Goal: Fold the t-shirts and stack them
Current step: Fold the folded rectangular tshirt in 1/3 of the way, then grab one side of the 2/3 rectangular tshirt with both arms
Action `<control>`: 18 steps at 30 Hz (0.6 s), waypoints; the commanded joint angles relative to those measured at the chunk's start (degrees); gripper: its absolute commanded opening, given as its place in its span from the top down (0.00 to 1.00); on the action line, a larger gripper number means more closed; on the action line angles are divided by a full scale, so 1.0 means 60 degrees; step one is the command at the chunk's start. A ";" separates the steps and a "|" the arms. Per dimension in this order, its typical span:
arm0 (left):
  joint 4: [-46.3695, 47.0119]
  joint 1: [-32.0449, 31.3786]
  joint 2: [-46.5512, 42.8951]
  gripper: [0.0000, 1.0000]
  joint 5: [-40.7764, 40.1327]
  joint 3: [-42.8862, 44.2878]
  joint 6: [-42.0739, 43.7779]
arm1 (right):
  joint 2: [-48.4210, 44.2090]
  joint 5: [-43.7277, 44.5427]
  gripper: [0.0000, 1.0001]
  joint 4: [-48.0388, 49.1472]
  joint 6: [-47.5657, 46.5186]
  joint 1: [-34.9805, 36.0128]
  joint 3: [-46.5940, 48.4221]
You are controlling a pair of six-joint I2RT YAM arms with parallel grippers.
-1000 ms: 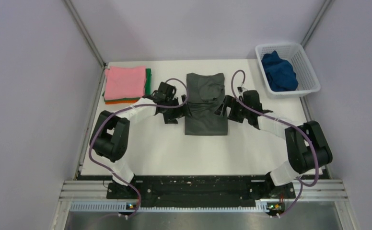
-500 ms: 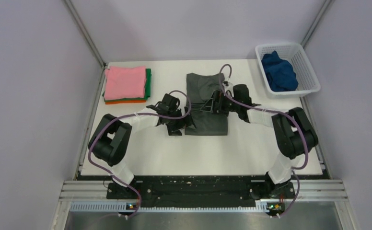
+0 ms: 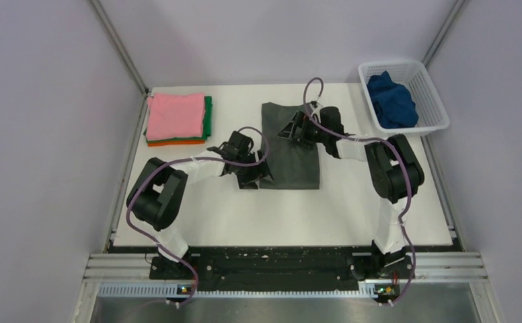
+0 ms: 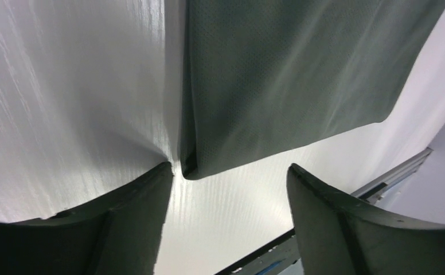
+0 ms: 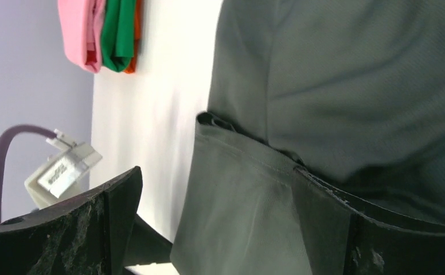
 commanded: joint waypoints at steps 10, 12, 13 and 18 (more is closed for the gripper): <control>-0.0329 -0.0036 0.1096 0.74 -0.0926 0.0091 0.0126 | -0.5157 0.0834 0.01 -0.1272 -0.1525 -0.0627 -0.2598; -0.0404 -0.0036 0.1157 0.89 -0.1009 0.0092 0.0125 | -0.5751 0.1112 0.01 -0.1709 -0.1561 -0.0688 -0.3184; -0.0426 -0.0034 0.1186 0.99 -0.1074 0.0079 0.0113 | -0.6048 0.1105 0.01 -0.1780 -0.1449 -0.0763 -0.3565; -0.0447 -0.0021 0.1399 1.00 -0.0989 0.0125 0.0164 | -0.7118 0.0974 0.01 -0.1608 -0.0919 -0.1119 -0.5380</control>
